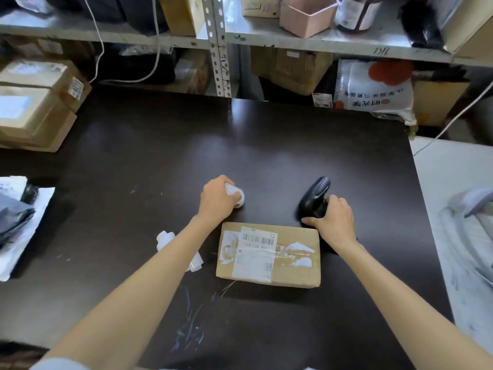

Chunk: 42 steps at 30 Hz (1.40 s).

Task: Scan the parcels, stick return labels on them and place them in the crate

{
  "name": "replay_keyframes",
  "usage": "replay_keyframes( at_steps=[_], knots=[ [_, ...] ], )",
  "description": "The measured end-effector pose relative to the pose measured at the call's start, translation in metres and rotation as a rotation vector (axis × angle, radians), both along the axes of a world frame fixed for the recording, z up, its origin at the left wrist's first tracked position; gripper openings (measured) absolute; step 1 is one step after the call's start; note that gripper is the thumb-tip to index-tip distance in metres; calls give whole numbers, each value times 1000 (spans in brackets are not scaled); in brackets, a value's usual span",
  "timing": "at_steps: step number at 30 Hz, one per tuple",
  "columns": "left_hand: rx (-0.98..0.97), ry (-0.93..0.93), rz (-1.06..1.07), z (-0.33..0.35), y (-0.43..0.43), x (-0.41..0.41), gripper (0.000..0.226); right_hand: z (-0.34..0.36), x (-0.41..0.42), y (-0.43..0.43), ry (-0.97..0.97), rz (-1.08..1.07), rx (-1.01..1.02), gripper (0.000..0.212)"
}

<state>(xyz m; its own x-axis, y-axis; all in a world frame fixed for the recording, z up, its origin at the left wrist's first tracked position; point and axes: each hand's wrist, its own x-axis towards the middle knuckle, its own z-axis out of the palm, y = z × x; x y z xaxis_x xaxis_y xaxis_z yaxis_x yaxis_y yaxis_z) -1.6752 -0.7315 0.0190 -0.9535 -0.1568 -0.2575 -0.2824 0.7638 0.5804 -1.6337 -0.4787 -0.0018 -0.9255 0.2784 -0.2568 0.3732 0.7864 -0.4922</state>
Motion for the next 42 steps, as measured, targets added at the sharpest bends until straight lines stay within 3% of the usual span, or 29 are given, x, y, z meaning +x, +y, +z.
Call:
replay_keyframes(
  at_steps=[3,6,7,10,12,16,19,23,28,33,37,42],
  knots=[
    [549,-106,249,16,13,11,28,21,3,2,25,-130,-136,60],
    [1027,-168,380,35,34,28,35,56,22,-18,372,-222,-342,34],
    [1182,-164,406,41,41,35,37,68,30,-31,399,-189,-458,28],
    [1558,-189,432,58,59,58,46,90,48,-71,258,-110,-805,40],
    [1651,-230,369,66,61,70,49,95,56,-84,291,-125,-839,37],
    [1649,-273,177,80,43,84,39,106,61,-79,382,-81,-823,13],
    [1586,-270,69,91,29,95,36,119,66,-76,395,3,-827,10],
    [1315,-153,-12,100,26,114,55,134,83,-89,413,38,-791,13],
    [857,195,52,104,25,138,57,138,99,-108,469,55,-640,27],
    [847,213,64,106,12,152,58,140,107,-106,499,175,-611,12],
    [849,167,25,111,7,159,53,143,109,-98,465,265,-612,17],
    [967,93,-14,113,0,165,64,143,114,-94,481,264,-627,26]
  ],
)
